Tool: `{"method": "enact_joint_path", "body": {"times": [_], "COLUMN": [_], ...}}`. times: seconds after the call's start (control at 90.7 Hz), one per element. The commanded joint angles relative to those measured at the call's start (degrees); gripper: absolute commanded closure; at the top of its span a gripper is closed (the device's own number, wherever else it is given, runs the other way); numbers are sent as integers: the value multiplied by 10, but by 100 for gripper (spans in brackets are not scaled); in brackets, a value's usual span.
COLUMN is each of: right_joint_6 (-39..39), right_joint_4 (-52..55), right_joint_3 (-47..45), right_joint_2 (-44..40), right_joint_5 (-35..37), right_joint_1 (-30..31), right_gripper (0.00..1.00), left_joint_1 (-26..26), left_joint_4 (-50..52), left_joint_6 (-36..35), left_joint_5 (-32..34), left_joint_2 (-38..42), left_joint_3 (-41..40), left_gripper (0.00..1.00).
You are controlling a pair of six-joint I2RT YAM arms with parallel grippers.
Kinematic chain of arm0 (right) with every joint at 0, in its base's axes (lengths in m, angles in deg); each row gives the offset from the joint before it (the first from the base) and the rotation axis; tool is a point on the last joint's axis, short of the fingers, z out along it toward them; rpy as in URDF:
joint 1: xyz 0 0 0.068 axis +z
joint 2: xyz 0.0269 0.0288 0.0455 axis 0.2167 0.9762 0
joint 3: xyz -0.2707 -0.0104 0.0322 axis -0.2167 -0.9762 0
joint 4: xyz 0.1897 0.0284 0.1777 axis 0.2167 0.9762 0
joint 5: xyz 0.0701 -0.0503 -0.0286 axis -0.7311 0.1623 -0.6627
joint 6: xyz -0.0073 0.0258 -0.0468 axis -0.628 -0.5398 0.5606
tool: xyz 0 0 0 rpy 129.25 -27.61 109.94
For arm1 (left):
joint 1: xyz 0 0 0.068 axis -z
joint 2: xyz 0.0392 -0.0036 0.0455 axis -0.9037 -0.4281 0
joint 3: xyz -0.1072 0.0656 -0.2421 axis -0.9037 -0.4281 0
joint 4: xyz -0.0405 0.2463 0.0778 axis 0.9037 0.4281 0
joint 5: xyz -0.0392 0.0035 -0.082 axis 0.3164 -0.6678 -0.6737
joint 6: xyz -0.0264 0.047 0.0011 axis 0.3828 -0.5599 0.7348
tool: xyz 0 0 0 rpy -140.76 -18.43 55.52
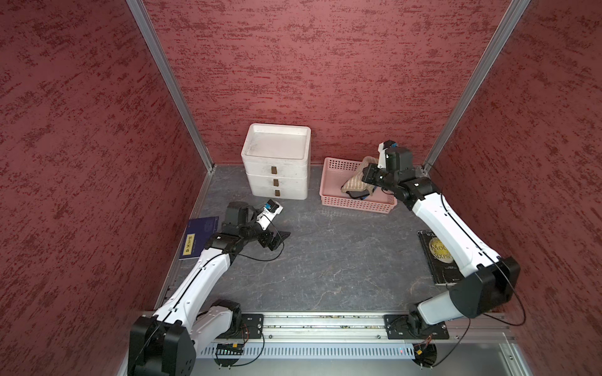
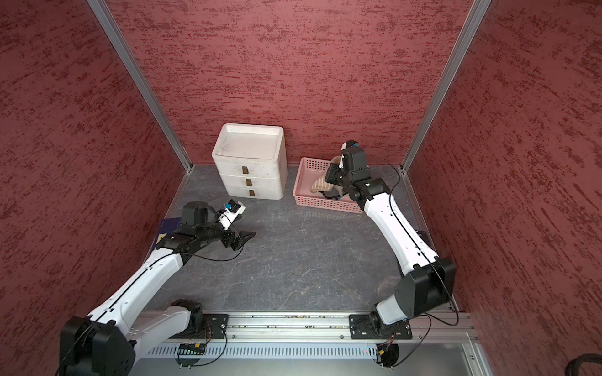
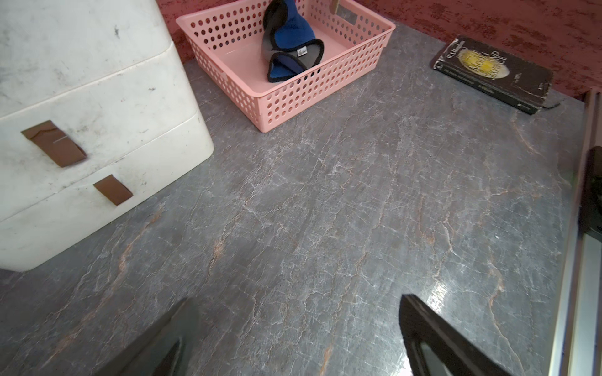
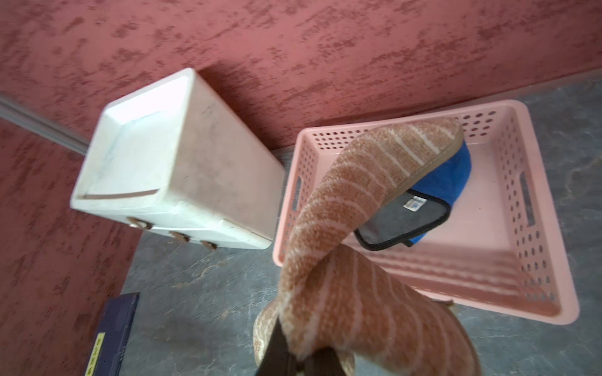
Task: Fold the square dishcloth
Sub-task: Pick up the cleaning item from the bin, then flatten out the cleaning item at the center of the board.
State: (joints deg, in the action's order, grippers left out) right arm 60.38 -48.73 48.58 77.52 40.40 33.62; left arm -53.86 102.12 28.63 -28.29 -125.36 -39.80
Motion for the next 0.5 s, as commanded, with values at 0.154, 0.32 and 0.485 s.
{"method": "enact_joint_path", "body": {"times": [0.154,0.32,0.485], "right_joint_6": [-81,-145,-196], "right_joint_4": [-19,-61,-92], "right_joint_3": [-69,-130,-191], "right_joint_2": [-81,-114,-138], "right_joint_5": [31,31,23], "right_joint_1": [139,206,242], "right_gripper": [100,100,100], "left_joint_1": [85,139,141], "left_joint_4": [50,-22,-167], "left_joint_6": [-52,-51,-52], "left_joint_5": [-62,-55,-42], "left_joint_2": [29,32,58], "left_joint_3": [29,4,-67], "left_gripper": [0,0,3]}}
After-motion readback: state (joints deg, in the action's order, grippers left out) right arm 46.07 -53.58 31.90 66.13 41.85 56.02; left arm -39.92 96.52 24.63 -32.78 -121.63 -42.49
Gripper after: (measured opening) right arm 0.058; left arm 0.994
